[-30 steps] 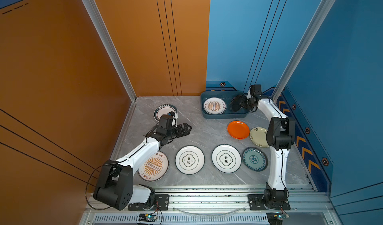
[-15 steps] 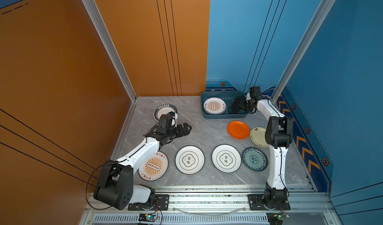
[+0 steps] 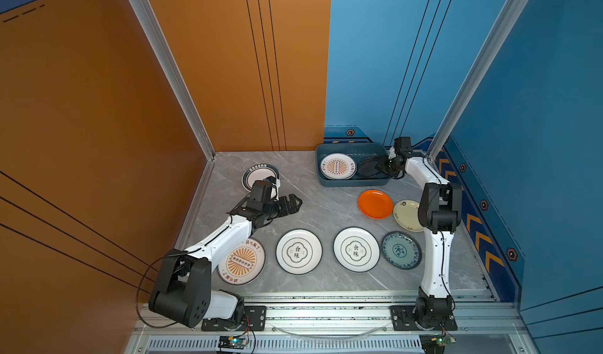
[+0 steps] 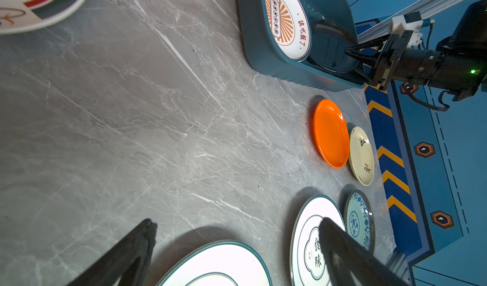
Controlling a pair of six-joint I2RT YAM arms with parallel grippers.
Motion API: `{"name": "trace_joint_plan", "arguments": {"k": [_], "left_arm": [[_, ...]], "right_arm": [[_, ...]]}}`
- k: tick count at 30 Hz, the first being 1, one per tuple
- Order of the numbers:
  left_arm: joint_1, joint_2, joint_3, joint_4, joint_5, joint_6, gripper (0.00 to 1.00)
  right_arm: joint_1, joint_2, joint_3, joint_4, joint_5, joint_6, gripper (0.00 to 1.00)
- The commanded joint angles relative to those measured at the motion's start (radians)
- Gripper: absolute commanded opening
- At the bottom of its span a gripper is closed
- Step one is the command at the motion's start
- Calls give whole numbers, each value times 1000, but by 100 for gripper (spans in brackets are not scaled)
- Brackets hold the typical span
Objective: Place the plates into the plastic bin on the countertop
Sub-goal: 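Lower the dark plate into the bin beside the sunburst plates and release, then move the right gripper out of the bin toward the orange plate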
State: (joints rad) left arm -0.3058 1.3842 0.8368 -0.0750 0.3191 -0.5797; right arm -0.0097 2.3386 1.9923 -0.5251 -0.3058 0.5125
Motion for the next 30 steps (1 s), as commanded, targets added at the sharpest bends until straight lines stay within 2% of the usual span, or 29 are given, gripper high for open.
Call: {"name": "trace_joint_plan", "arguments": {"k": [1,15,30], "left_arm": [[1,10,7,-6,22,10,98],[-4,1,-6,-6,27,12,98],[-7,-26,-30,-8,24,9,98]], "right_arm": [[-6,-18,-12,-50,28,-20,40],[-7,-73,-35,-114,101,-55,42],[-12,-222,-173,-117,182,-94,44]]}}
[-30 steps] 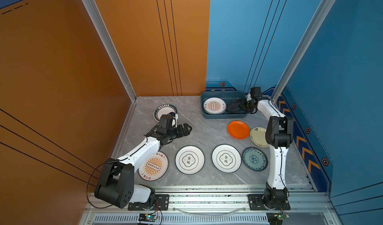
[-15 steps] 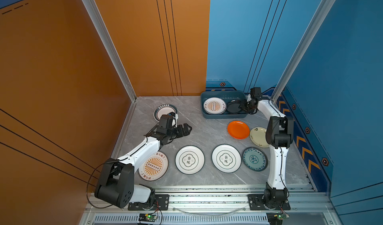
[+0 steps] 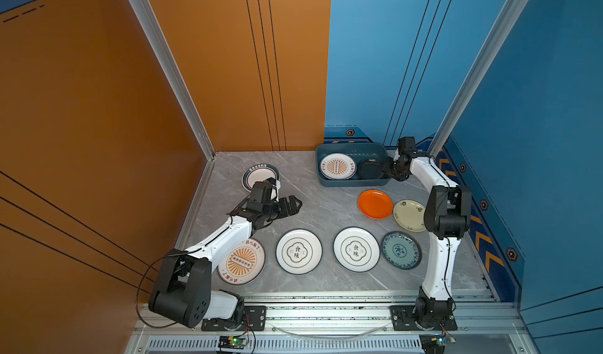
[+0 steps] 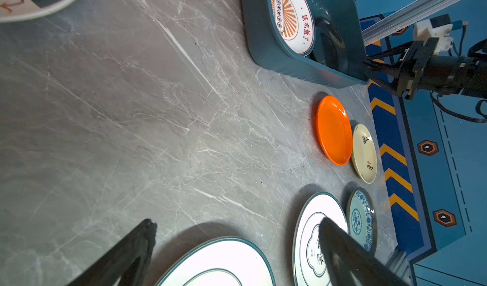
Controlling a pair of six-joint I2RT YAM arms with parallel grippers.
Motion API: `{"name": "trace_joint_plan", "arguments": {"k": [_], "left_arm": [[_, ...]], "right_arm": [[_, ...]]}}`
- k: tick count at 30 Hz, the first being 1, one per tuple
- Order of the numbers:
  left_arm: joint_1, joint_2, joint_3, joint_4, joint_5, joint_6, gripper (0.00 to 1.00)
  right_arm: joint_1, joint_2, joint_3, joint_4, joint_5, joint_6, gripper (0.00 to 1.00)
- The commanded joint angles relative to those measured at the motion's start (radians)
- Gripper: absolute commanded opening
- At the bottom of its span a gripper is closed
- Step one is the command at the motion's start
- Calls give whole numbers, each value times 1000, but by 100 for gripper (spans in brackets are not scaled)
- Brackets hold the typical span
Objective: Place the plates into the plastic bin on the countertop
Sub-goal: 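Move the right gripper out of the bin toward the orange plate, then move the left gripper to the orange plate edge while the right hovers beside it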
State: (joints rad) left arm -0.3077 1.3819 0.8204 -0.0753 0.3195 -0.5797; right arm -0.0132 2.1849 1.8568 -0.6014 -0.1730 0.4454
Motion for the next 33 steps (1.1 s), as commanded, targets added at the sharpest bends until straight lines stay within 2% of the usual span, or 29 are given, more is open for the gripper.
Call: {"name": "trace_joint_plan", "arguments": {"k": [1,5,9,16,19,27,33], "left_arm": [[-7,-26,-15,-6,24,8,98],[-39,-26,-10,7,24,-5,98],[-118,13,32,28,14,-22,98],[-291,195,162,107,-12,-86,100],[-358,313,260,129,-26,-108,99],[-444,610,496,172,5,-184,92],[-471,727,613,154,-40,-202,88]], "right_arm": [[-8,-92,-54,-39,58,-33,44],[-13,-225,-215,8,84,-43,44],[-23,-360,-367,59,89,-38,45],[-65,-591,-653,167,63,1,45],[-87,-679,-746,201,40,13,46],[-118,-811,-865,233,7,12,47],[-147,-814,-921,287,-46,21,47]]}}
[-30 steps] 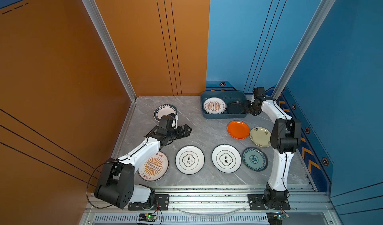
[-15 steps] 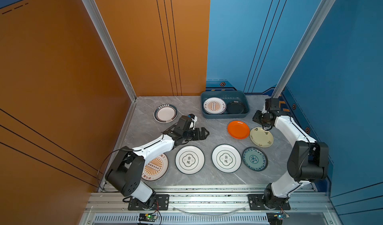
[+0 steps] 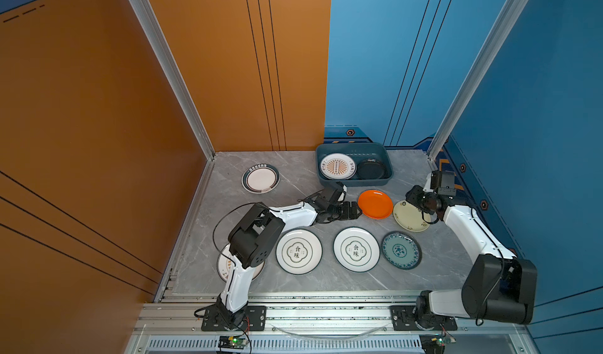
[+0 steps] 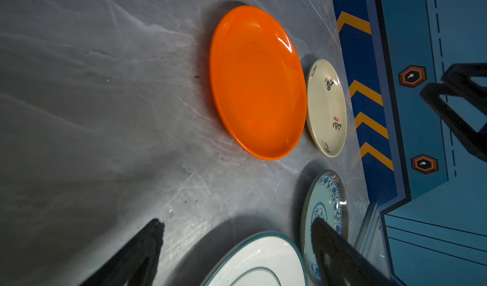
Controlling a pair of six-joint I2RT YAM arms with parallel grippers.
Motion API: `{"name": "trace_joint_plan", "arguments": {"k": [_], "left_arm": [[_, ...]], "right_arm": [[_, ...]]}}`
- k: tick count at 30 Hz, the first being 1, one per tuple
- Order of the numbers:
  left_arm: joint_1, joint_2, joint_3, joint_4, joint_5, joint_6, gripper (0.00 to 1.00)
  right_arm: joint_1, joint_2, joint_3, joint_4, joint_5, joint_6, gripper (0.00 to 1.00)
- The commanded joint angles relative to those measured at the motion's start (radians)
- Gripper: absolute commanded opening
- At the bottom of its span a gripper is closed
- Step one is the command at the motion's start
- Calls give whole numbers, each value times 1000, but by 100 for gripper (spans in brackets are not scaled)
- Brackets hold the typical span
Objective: Place the plates into the plastic bin on the countertop
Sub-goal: 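Move the left gripper to the orange plate edge while the right hovers beside it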
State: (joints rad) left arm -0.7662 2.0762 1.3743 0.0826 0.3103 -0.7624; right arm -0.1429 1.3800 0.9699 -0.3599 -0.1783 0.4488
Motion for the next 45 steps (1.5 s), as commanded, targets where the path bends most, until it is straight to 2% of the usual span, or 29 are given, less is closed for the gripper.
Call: {"name": "trace_joint_plan", "arguments": {"k": [1,5,15,16,21,23,27,33,42,43,44,45], "left_arm": [[-14,49,73,-6,-42,-24,88],[-24,122,129,-7,-65,-50,81],[-42,256,230,-38,-174,-83,75],[-42,264,233,-35,-187,-84,73],[-42,325,281,-32,-192,-95,50],[-42,339,293,-32,-197,-98,44],[-42,343,287,-25,-224,-101,38],[-37,352,292,-11,-209,-103,20],[-26,316,233,31,-206,-109,11],[-24,309,225,36,-205,-109,9],[-22,301,217,39,-206,-109,0],[-21,294,210,40,-206,-109,0]], "right_arm": [[-19,-6,-42,58,-48,20,47],[-33,10,-75,106,-79,34,47],[-57,21,-97,156,-116,53,47],[-58,22,-100,160,-119,54,47],[-58,36,-109,183,-138,67,47],[-58,37,-110,185,-142,68,47],[-55,39,-112,189,-144,70,47],[-47,62,-111,196,-155,74,47],[-37,67,-112,188,-153,68,47],[-35,67,-113,187,-152,68,48],[-34,67,-116,186,-153,68,47],[-32,67,-119,186,-151,67,47]]}}
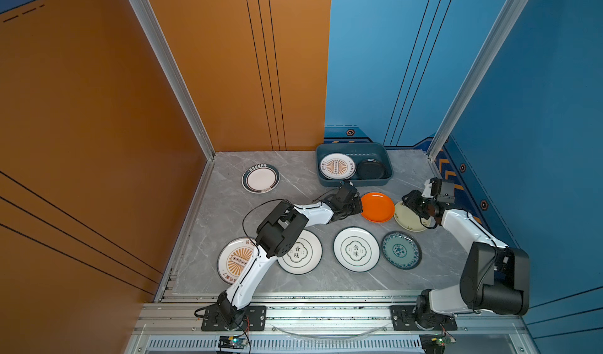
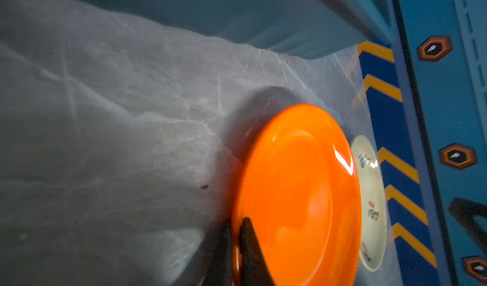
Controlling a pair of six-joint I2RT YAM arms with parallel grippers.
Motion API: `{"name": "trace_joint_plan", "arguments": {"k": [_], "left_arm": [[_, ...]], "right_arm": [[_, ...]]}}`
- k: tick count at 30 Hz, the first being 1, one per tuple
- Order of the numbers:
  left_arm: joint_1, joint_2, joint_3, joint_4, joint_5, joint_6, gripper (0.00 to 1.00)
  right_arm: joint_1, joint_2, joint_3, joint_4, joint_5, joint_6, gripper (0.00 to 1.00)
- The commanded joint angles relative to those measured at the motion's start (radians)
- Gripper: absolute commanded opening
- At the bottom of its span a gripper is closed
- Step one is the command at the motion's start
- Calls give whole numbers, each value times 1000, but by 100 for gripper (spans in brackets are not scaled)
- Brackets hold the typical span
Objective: Place the plates into the plastic bin on the countertop
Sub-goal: 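Move the left gripper to the orange plate edge while the right hovers beside it, then tilt the orange plate up with the left gripper while the right approaches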
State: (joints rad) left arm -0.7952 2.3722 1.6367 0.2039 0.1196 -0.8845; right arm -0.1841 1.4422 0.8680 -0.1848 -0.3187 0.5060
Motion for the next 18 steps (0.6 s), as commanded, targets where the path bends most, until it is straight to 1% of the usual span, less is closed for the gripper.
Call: {"name": "trace_joint_plan", "arguments": {"k": [1,7,14,18], "left_arm": [[11,-10,-63,-77,-15,13,0],[34,-74,-146,-37,-15,12,0],[78,-198,-272,-2,-4,25,0],[112,-295,-365,25,24,34,0]], "right_arm": [[12,3,-19,11,-11,9,48],[21,-5,-35,16,-23,6,48],[32,21,-57,95,-174,21,49],[47,57,-74,160,-262,47,55]]}}
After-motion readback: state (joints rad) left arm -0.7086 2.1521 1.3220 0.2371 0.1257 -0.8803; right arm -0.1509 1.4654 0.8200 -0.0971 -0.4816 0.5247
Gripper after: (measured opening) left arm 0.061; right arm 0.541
